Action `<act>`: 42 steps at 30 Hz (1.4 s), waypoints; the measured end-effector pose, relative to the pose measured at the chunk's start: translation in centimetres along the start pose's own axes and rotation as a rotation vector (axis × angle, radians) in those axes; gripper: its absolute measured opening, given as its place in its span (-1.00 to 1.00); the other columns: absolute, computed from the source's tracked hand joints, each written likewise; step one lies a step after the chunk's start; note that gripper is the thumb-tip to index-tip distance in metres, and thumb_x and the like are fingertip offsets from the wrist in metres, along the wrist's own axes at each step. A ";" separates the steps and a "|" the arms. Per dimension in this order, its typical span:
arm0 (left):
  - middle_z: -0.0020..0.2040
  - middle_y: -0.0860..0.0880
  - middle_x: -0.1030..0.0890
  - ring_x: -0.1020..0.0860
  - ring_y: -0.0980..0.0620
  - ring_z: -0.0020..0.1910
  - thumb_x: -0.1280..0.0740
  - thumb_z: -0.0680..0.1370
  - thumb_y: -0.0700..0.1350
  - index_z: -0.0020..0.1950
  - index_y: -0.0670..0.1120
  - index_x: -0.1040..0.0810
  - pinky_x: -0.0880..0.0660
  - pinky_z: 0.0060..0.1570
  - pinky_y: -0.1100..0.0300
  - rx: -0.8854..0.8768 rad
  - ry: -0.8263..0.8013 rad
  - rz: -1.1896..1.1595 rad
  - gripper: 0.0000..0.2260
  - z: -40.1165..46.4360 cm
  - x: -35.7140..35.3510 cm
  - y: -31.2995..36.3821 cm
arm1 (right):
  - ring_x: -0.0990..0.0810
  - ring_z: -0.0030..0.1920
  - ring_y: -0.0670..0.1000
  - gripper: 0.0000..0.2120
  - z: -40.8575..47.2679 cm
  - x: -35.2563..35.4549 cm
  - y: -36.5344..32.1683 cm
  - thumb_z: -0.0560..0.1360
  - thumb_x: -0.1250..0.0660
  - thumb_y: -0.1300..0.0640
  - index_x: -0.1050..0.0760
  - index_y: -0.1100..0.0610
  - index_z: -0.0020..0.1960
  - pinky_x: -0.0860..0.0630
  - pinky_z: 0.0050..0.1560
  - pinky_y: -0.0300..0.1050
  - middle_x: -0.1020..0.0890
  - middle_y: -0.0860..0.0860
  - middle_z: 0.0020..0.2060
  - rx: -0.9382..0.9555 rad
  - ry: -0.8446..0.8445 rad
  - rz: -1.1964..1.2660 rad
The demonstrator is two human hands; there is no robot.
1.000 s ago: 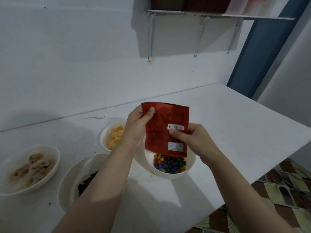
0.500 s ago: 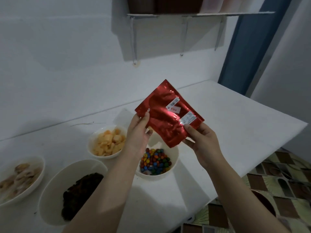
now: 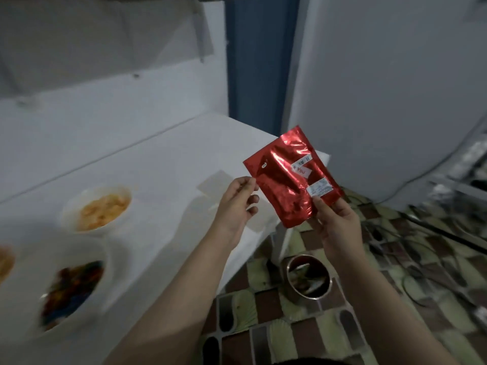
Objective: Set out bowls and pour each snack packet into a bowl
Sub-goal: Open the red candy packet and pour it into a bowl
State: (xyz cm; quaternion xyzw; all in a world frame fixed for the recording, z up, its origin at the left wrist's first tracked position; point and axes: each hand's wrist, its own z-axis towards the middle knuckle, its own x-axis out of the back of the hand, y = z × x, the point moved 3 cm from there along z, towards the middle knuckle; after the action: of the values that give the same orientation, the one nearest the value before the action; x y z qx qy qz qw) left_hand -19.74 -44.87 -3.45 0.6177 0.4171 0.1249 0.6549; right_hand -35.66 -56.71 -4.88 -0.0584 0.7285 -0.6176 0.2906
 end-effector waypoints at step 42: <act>-0.05 0.09 -0.62 -0.60 0.06 0.01 -0.22 0.64 -0.09 0.01 0.06 -0.52 -0.54 0.02 0.17 0.194 -0.118 0.510 -0.90 18.4 -10.7 -42.0 | -0.58 -0.26 0.03 -0.78 21.2 26.0 27.9 0.67 -0.14 0.05 -0.44 0.10 -0.08 -0.55 -0.25 0.07 -0.58 -0.03 -0.27 0.147 0.518 -0.600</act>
State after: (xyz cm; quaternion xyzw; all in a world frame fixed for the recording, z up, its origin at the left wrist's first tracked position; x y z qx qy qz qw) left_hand -28.26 -73.73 -39.68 0.7687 0.2196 0.2090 0.5633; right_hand -38.92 -80.14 -41.51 -0.0899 0.6822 -0.7197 -0.0922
